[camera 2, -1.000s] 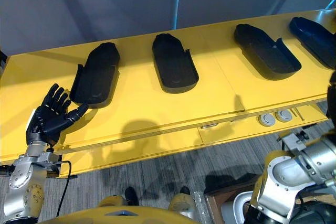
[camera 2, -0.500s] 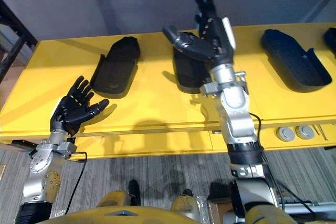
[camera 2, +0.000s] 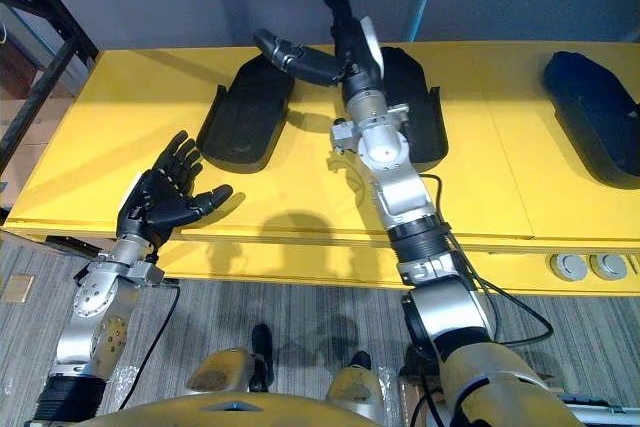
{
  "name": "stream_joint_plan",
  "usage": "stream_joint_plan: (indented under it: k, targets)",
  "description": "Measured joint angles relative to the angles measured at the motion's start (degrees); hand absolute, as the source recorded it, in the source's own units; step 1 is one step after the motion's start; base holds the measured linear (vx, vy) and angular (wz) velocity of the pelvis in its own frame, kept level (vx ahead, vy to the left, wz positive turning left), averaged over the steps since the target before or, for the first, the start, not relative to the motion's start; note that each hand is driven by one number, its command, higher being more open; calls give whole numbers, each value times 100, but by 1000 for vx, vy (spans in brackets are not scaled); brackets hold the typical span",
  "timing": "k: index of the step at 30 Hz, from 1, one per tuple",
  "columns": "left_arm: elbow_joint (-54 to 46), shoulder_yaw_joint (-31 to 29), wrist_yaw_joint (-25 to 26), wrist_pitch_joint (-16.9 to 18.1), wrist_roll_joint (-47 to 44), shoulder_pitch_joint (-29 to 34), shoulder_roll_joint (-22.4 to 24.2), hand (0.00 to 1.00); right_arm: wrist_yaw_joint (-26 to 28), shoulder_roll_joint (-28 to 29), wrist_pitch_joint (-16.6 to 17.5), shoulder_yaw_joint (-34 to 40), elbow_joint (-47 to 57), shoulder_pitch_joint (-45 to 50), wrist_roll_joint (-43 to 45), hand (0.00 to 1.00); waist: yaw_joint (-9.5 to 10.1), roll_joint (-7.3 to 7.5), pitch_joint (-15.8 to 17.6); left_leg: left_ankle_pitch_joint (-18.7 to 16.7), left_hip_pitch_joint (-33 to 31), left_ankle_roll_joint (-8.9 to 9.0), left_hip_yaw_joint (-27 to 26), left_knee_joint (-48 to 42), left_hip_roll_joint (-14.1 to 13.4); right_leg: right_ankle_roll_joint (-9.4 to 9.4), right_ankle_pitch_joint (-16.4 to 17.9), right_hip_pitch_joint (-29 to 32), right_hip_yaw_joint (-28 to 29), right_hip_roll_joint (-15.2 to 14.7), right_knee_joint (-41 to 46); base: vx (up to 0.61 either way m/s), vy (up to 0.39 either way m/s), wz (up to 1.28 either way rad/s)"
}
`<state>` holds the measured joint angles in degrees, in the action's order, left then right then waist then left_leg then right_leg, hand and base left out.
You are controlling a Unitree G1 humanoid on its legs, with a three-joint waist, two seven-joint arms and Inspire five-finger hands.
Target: Walk over and take three plastic housings, then place them on the shelf
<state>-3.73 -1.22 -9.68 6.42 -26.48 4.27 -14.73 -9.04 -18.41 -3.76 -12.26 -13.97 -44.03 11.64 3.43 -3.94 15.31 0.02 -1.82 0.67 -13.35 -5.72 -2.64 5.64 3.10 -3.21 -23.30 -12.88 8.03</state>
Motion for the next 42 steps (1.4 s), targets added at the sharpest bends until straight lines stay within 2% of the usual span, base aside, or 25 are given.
stream_joint_plan:
  k: [3,8,17,21,26,35,38,42]
  targets:
    - [-150,45,97,27,-3,-26,11,100,-20,83,-156,-81,-48,-195,8,100,35,-28,187,28,-5,1,9,0,-4,-30,27,39,2,-13,88,-43,-13,0]
    - [-155,57,262,79,10,-186,28,100,149,156,-297,-227,-217,-426,8,100,97,-37,263,92,-106,3,14,13,-17,-63,78,216,11,-37,264,-32,-16,1]
    - [-332,59,440,79,37,-334,77,100,303,294,-929,-541,-544,-889,4,100,132,-30,399,232,-186,12,66,100,-31,-97,162,421,-7,-98,540,-33,-23,3]
    - [-332,51,514,79,50,-429,77,100,132,293,-1147,-581,-683,-908,-78,100,148,-29,404,252,-186,14,74,108,-24,-109,169,437,-5,-111,584,-19,-5,1]
    - [-339,50,647,79,209,-433,107,100,-186,285,-1118,-579,-841,-981,-238,100,149,-29,404,308,-186,20,74,176,-24,-109,169,478,-2,-110,609,0,0,0]
    - [-370,43,657,78,237,-432,277,100,-413,299,-310,-517,-758,-1167,-242,100,150,-25,434,338,-196,22,82,200,-24,-120,176,513,-3,-117,664,0,0,0]
    - [-370,43,654,79,235,-432,283,100,-447,300,-348,-505,-758,-1179,-243,100,152,-26,435,342,-192,23,86,197,-21,-118,189,515,-4,-127,687,0,0,0]
    - [-370,47,650,79,235,-432,283,100,-445,304,-635,-438,-796,-1179,-222,100,152,-29,441,346,-191,28,89,198,-18,-121,213,532,-5,-145,733,0,0,0]
